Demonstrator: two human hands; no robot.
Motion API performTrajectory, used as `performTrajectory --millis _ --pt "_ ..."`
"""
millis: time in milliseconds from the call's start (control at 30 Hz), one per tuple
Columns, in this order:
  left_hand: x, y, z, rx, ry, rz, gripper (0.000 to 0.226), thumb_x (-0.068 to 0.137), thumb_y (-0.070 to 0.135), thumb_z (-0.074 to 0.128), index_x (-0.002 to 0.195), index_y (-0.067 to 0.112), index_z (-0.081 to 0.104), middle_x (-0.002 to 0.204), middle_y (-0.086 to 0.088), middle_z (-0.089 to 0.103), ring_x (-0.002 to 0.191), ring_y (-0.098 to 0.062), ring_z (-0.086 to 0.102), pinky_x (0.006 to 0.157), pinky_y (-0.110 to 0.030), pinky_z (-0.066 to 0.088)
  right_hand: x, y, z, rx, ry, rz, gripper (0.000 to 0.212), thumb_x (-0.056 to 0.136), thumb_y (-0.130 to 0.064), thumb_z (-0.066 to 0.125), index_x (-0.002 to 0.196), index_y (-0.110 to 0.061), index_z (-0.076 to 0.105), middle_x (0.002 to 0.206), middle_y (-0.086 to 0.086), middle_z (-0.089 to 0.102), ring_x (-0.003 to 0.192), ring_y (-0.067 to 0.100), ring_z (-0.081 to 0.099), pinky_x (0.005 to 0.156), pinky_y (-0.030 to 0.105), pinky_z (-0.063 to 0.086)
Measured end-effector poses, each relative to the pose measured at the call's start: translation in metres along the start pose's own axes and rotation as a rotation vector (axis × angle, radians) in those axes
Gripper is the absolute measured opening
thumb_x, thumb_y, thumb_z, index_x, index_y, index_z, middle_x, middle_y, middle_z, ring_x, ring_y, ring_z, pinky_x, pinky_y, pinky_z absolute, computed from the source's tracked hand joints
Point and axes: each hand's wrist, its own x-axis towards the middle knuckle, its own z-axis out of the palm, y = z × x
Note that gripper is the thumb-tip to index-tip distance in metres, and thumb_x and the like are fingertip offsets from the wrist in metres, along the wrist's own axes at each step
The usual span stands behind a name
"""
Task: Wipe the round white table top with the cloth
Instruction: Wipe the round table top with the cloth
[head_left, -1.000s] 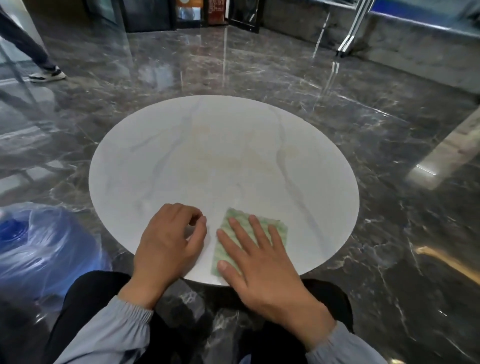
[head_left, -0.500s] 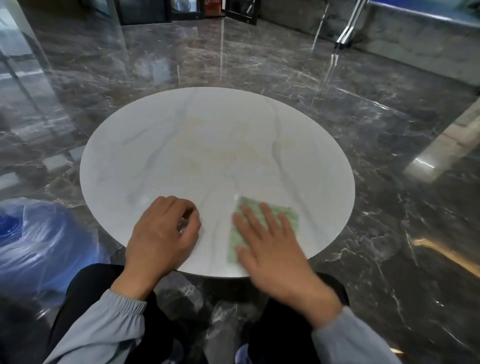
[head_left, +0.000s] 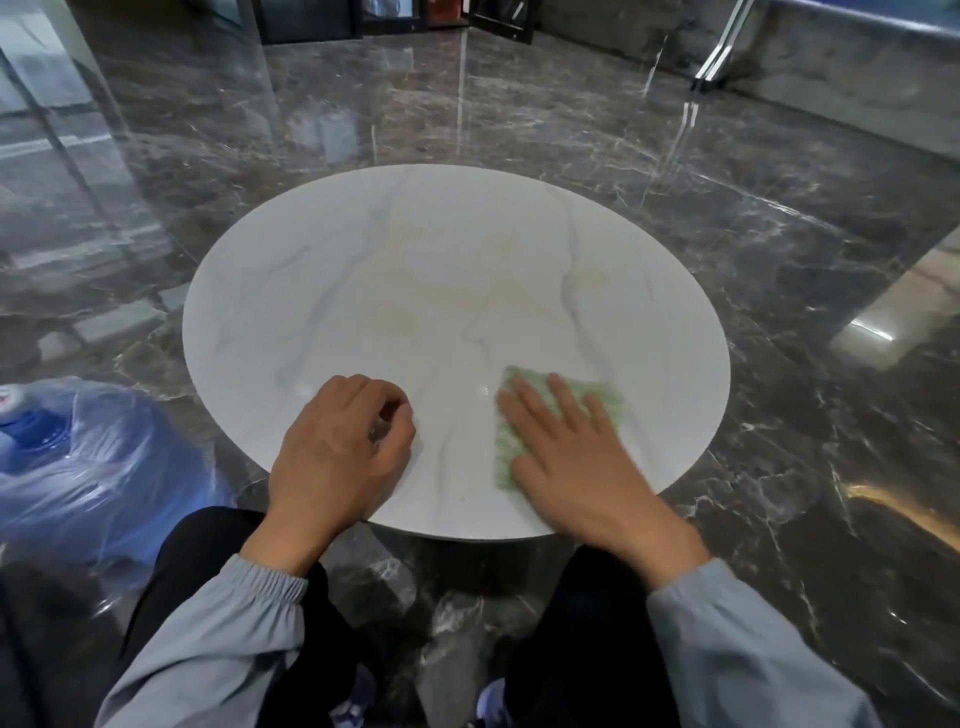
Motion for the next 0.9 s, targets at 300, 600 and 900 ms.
performTrajectory --millis 300,600,900 --pt "0.001 -0.001 0.0 -0.019 -0.029 -0.03 0.006 0.098 0.022 0.065 0.092 0.023 0.065 0.085 0.008 0.059 0.084 -0.014 0.049 0.071 -0.029 0.039 -0.03 0.014 0.003 0.013 -0.05 -0.258 0.071 0.093 -0.047 0.02 0.16 -0.052 -0.001 0.167 -0.027 -0.012 0.153 0.0 -0.024 0.127 0.037 -0.012" --pt "0.001 -0.001 0.001 -0.016 -0.032 -0.039 0.006 0.099 0.023 0.064 0.093 0.024 0.065 0.086 0.01 0.058 0.084 -0.014 0.049 0.071 -0.03 0.04 -0.014 -0.036 0.006 -0.029 -0.017 -0.211 0.076 0.089 -0.048 0.012 0.164 -0.04 0.001 0.166 -0.017 -0.017 0.157 0.02 -0.021 0.126 0.052 -0.01" --pt "0.001 -0.002 0.0 -0.019 -0.048 -0.03 0.006 0.098 0.024 0.065 0.092 0.026 0.065 0.084 0.012 0.058 0.083 -0.011 0.048 0.07 -0.028 0.039 -0.031 0.008 0.007 0.044 0.021 -0.078 0.062 0.099 -0.055 0.008 0.161 -0.051 0.002 0.166 -0.028 -0.011 0.153 0.001 -0.023 0.126 0.039 -0.009"
